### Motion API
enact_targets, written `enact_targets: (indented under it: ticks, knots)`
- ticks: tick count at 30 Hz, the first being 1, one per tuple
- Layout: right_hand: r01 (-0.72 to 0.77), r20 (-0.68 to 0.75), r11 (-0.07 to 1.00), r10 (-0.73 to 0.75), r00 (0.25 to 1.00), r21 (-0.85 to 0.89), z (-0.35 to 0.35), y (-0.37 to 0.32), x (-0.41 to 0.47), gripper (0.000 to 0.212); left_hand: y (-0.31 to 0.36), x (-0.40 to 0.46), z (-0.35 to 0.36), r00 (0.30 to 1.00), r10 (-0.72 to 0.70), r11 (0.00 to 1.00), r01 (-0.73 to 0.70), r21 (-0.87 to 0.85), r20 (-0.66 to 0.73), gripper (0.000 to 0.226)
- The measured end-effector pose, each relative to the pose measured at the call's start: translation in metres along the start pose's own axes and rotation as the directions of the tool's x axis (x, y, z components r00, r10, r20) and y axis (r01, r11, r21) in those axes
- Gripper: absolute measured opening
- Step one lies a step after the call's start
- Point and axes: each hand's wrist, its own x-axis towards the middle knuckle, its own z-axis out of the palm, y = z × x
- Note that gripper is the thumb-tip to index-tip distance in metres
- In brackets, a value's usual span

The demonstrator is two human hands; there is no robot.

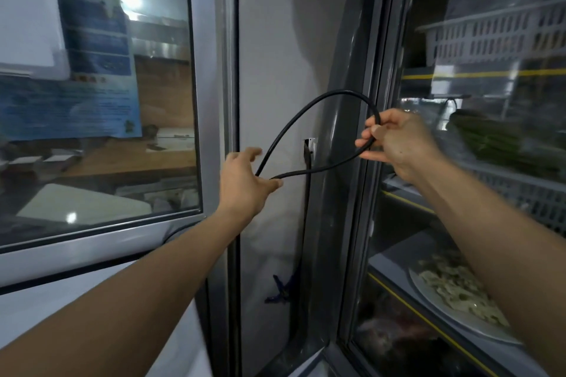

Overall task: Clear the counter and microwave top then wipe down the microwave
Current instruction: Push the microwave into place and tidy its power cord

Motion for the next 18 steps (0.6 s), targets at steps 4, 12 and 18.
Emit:
enact_targets:
  ticks: [4,12,18]
  knots:
    - [-0.034,-0.003,0.999,0.034,0.999,-0.001,-0.001,0.002,0.000,0.024,-0.006,0.008,0.000,0.996,0.067,0.998,-0.067,0.004,0.061,0.028]
    - [0.075,0.162,0.924,-0.015,0.987,-0.376,0.012,0.000,0.004,0.014,-0.016,0.021,-0.003,0.973,0.162,0.972,-0.185,0.141,0.163,0.017]
    - [0.368,0.224,0.534,-0.317,0.922,-0.761,0.041,0.003,0.009,0.056,-0.025,0.029,0.005,0.956,0.113,0.968,-0.167,0.186,0.270,0.015]
